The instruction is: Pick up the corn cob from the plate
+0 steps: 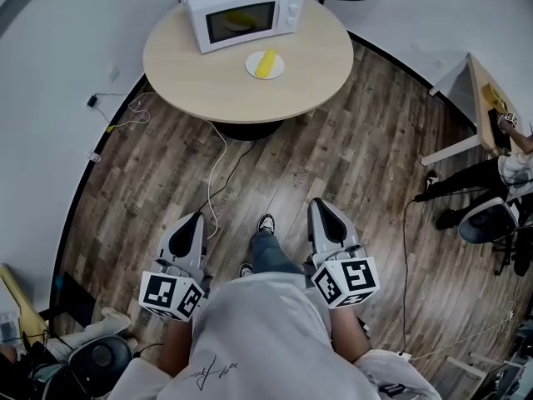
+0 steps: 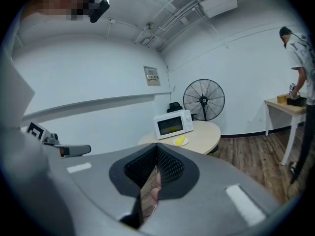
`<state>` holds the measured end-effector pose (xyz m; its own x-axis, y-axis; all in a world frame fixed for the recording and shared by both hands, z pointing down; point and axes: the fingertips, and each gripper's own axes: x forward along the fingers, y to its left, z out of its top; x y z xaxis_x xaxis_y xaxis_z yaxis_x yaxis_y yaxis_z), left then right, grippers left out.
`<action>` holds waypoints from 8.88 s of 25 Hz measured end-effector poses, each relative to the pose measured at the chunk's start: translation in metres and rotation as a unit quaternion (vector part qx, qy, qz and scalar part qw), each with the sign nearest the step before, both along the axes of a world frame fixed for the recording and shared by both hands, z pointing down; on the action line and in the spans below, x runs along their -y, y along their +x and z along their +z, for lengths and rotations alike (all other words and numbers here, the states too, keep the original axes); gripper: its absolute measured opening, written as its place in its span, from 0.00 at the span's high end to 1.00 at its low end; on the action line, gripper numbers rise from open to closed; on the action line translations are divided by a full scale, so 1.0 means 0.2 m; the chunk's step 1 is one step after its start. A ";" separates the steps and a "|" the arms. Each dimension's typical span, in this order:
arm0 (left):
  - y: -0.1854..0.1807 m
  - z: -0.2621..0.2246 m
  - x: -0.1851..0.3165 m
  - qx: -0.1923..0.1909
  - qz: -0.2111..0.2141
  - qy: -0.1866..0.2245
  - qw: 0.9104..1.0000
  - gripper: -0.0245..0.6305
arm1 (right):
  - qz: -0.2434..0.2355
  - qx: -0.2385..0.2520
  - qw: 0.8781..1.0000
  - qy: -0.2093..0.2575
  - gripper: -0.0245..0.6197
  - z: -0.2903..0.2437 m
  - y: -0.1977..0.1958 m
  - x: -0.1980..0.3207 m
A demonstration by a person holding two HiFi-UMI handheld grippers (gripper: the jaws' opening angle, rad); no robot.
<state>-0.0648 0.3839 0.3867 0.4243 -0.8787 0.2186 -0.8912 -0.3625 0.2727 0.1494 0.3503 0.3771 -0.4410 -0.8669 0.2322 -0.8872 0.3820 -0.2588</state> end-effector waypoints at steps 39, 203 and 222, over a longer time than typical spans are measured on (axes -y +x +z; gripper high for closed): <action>0.24 0.08 1.32 0.011 -0.022 -0.028 0.999 0.96 | -0.002 0.024 0.999 -0.028 0.94 0.16 0.26 1.35; -0.37 0.37 2.68 -0.029 0.028 -0.132 0.990 0.96 | 0.072 -0.087 0.929 -0.354 0.54 1.35 -0.48 2.98; -0.39 0.39 2.69 -0.032 0.026 -0.145 0.989 0.96 | 0.119 -0.079 0.904 -0.402 0.54 1.54 -0.48 3.02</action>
<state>-0.1421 -0.1545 0.4645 0.4889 -0.7593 0.4294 -0.8506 -0.3059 0.4276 0.0544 -0.2546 0.6855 -0.1703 -0.4558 0.8736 -0.9695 -0.0811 -0.2313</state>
